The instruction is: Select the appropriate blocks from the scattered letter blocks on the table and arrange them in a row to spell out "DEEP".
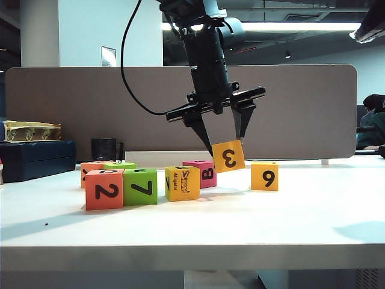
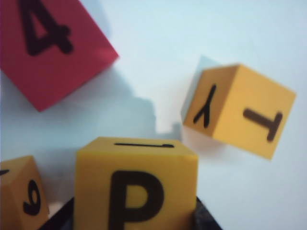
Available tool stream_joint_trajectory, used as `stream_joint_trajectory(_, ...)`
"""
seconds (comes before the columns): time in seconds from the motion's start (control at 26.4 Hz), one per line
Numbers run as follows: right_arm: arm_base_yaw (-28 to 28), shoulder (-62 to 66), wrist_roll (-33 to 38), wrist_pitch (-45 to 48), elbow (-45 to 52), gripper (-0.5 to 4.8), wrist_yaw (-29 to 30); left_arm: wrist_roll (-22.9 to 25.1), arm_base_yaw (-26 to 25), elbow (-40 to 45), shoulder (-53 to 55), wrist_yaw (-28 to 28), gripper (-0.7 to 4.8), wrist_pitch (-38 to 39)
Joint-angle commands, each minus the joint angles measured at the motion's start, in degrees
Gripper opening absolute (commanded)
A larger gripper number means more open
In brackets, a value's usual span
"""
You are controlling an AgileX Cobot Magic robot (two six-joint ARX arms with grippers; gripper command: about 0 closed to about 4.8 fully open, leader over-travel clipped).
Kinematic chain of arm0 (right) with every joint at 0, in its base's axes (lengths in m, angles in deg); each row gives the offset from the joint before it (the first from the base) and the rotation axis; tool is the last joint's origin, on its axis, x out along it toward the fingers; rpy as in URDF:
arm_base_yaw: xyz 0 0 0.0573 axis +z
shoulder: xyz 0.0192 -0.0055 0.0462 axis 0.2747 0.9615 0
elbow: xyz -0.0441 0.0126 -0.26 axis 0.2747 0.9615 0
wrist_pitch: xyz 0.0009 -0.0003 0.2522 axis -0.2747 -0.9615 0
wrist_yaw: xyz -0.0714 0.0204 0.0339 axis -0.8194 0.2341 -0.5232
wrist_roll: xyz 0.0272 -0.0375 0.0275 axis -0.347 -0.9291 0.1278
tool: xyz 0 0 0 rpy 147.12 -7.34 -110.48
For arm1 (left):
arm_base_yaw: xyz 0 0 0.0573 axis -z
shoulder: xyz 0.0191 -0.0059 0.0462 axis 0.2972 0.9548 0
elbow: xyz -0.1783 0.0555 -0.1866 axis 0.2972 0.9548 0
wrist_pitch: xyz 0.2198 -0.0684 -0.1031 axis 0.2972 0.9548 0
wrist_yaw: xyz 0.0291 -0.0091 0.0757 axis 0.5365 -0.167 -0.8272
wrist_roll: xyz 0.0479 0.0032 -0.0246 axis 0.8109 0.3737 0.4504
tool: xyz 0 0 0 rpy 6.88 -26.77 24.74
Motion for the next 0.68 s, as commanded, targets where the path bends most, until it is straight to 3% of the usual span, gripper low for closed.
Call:
stream_joint_trajectory(0.04, 0.02, -0.02, -0.15, 0.52, -0.37, -0.05, 0.09, -8.17, 0.13, -0.17, -0.24, -2.73, 2.71, -1.16)
stream_joint_trajectory(0.11, 0.02, -0.02, -0.15, 0.52, -0.37, -0.05, 0.09, -9.70, 0.20, -0.15, -0.22, -2.75, 2.71, -1.27)
stream_joint_trajectory(0.68, 0.02, -0.02, -0.15, 0.52, -0.37, -0.05, 0.04, -7.89, 0.63, 0.09, 2.03, -3.69, 2.73, 1.92)
